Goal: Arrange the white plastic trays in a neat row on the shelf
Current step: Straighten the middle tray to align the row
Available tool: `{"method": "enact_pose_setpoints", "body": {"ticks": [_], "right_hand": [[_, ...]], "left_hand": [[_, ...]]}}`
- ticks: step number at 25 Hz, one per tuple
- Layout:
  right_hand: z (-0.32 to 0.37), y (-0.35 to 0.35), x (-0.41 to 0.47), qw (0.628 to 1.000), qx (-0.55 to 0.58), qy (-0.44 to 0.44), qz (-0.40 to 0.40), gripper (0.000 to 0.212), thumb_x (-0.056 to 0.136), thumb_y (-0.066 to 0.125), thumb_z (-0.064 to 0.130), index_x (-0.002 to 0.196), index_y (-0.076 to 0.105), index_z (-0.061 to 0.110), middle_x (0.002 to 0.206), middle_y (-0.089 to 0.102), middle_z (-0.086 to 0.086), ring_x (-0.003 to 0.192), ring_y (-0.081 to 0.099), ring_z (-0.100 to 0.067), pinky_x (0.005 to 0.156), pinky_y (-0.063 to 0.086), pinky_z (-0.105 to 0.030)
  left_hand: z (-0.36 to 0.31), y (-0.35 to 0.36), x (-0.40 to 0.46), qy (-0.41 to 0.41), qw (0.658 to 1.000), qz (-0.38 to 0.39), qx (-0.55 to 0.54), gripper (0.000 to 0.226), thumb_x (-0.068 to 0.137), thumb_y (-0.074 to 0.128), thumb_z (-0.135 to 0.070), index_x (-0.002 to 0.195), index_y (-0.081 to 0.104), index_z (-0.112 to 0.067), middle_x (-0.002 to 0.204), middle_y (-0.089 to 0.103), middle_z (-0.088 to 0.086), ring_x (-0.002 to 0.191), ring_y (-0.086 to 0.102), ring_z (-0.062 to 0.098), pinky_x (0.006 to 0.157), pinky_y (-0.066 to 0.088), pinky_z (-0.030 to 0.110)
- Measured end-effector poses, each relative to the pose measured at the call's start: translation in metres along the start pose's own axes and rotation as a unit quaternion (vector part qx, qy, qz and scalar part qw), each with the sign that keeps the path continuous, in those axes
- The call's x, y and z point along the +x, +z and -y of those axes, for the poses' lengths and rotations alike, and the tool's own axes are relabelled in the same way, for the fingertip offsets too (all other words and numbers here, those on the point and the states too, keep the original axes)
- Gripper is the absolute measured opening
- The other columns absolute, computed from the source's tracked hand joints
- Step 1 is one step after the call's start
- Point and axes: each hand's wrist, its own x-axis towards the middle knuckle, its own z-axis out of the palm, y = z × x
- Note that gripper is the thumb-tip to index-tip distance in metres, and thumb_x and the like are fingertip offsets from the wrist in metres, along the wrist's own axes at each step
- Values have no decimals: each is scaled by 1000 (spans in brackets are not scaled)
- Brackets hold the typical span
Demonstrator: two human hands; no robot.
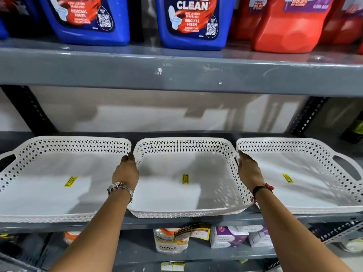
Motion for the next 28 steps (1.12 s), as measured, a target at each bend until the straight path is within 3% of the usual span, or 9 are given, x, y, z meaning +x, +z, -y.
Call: {"method": "enact_pose_setpoints", "body": {"ticks": [23,28], "right_hand": [[2,-8,-3,1000,20,-20,7,45,95,32,5,140,35,9,134,52,-23,118,51,-38,96,44,-40],[2,-3,-2,1000,25,-9,7,47,95,31,4,141,34,9,140,46,-20,124,47,-37,100,41,-40]], "left_hand": [[4,-1,2,4,1000,1,-12,57,92,31,3,147,24,-8,137,44,22,118,52,41,94,46,44],[3,0,3,5,1000,-3,-2,57,92,31,3,147,24,-8,136,45,22,116,53,41,93,46,45]]}}
